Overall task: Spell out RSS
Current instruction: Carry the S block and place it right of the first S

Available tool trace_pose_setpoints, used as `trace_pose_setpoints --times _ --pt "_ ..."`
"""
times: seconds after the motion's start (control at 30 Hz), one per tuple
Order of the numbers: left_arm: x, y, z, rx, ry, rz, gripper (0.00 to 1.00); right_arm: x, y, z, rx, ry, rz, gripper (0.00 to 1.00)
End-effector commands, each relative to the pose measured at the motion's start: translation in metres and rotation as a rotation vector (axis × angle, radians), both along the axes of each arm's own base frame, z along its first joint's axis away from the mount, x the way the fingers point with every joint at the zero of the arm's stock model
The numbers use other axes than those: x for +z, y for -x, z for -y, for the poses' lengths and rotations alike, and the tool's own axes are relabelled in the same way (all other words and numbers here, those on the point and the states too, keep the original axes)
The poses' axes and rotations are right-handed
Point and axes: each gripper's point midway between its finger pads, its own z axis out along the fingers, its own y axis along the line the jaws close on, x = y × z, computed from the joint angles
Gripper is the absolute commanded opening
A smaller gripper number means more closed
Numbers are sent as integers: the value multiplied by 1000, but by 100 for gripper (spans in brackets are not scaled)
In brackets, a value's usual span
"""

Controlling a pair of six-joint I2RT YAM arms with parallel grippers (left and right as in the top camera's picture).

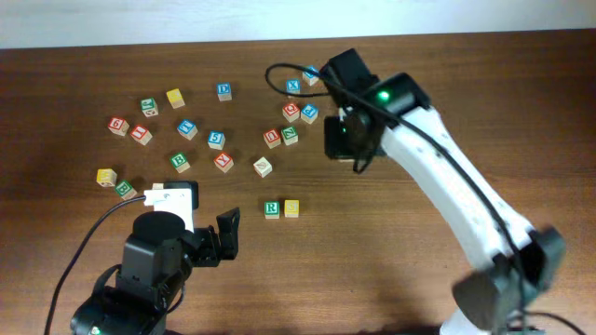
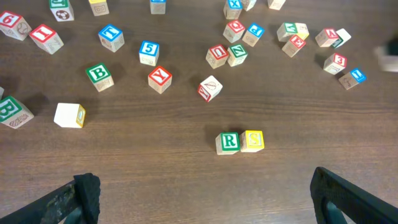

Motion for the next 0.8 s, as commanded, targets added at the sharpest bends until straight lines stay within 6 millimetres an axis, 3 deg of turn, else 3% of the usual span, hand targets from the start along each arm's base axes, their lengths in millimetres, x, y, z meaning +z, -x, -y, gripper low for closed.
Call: trace_pose_setpoints --times 0.0,0.1,0.17,0.27,0.53,0.77 --pt "6 -1 -1 6 4 16 99 28 40 -29 148 -40 42 4" --pt "6 -1 -1 6 4 16 99 10 63 -48 220 -27 12 4" --pt "6 -1 -1 6 4 16 99 -20 72 -53 201 -16 -30 4" --pt "6 -1 -1 6 4 16 99 -59 76 -47 173 6 -69 4" --pt "6 -1 -1 6 4 16 99 -126 81 -53 103 -53 -89 4" --pt "6 -1 -1 6 4 16 99 -143 60 -51 52 -28 -3 4"
